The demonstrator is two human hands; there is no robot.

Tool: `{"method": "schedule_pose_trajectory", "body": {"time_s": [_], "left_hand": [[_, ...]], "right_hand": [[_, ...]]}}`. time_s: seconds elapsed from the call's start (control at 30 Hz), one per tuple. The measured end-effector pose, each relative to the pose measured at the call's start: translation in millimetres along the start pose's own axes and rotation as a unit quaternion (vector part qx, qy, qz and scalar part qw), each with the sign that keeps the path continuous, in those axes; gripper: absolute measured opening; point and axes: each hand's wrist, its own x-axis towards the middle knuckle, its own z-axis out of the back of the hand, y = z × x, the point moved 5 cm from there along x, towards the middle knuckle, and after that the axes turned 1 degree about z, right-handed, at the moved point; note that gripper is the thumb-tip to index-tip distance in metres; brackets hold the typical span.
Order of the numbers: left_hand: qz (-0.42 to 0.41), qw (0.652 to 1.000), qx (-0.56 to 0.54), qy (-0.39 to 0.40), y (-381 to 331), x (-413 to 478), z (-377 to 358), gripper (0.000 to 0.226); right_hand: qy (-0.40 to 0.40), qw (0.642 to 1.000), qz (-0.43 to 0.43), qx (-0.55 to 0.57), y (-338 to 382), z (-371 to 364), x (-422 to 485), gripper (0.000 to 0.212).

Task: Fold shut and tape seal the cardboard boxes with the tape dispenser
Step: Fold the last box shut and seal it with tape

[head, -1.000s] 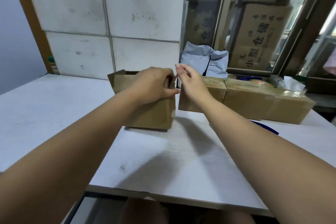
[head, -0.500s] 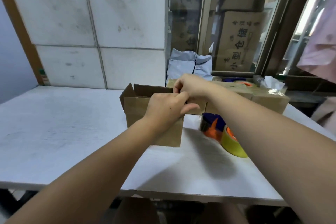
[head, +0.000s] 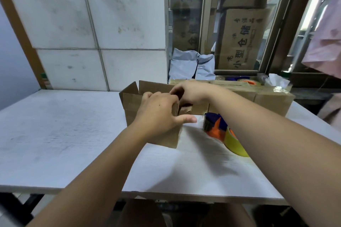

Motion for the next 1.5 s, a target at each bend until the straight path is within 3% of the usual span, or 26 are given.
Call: {"method": "schedule_pose_trajectory", "body": {"time_s": [0.1, 0.2, 0.33, 0.5, 0.57, 0.73, 0.9, 0.97, 1.1, 1.2, 1.27, 1.43, 1.5], "left_hand": [[0.021, 0.999, -0.005, -0.046, -2.4, -1.6, -6.1, 0.046], [0.044, 0.984, -0.134, -0.112, 1.1, -4.8, -7.4, 0.030], [0.038, 0.954, -0.277, -0.104, 9.8, -7.2, -5.3, 0.014], [0.062, 0.955, -0.256, -0.136, 1.1, -10.4, 1.9, 0.012], [0.070, 0.956, -0.240, -0.150, -4.3, -11.5, 0.6, 0.019], [0.080, 0.946, -0.213, -0.230, -7.6, -12.1, -1.2, 0.030], [0.063, 0.951, -0.193, -0.233, -12.0, -5.9, -7.6, 0.023], [0.045, 0.956, -0.162, -0.240, -10.9, -8.3, -9.5, 0.017], [-0.007, 0.954, -0.082, -0.289, -5.9, -18.9, -17.9, 0.028], [-0.020, 0.947, -0.154, -0.281, -2.5, -17.8, -15.8, 0.030], [0.008, 0.935, -0.195, -0.295, 4.6, -15.2, -9.1, 0.029], [0.182, 0.931, -0.148, -0.281, 42.7, -1.7, 1.3, 0.006], [0.230, 0.931, -0.148, -0.243, 51.7, 4.5, 1.8, 0.020]], "right_hand": [[-0.019, 0.996, -0.021, 0.088, 3.6, 6.1, -3.4, 0.024], [-0.027, 0.997, -0.040, 0.059, 9.5, 9.0, -2.9, 0.023], [-0.063, 0.987, -0.113, 0.097, 1.0, 3.5, -0.2, 0.018], [-0.078, 0.973, -0.131, 0.172, -7.8, 0.3, -2.7, 0.021], [-0.097, 0.971, -0.129, 0.177, -9.6, -0.7, 0.7, 0.031], [-0.168, 0.970, -0.157, 0.079, -16.7, -7.6, 11.6, 0.047], [-0.209, 0.965, -0.145, 0.068, -13.4, -17.3, 1.7, 0.026], [-0.224, 0.966, -0.123, 0.026, -10.3, -22.5, 0.5, 0.028], [-0.252, 0.960, -0.092, -0.081, -8.7, -29.6, 1.8, 0.029], [-0.243, 0.962, -0.075, -0.095, -4.2, -31.9, 0.5, 0.031], [-0.245, 0.964, -0.059, -0.086, -0.3, -31.3, -1.1, 0.033], [-0.217, 0.969, -0.050, -0.107, 5.1, -31.1, -1.7, 0.041], [-0.221, 0.968, -0.049, -0.107, 7.0, -31.8, 0.3, 0.035]]}}
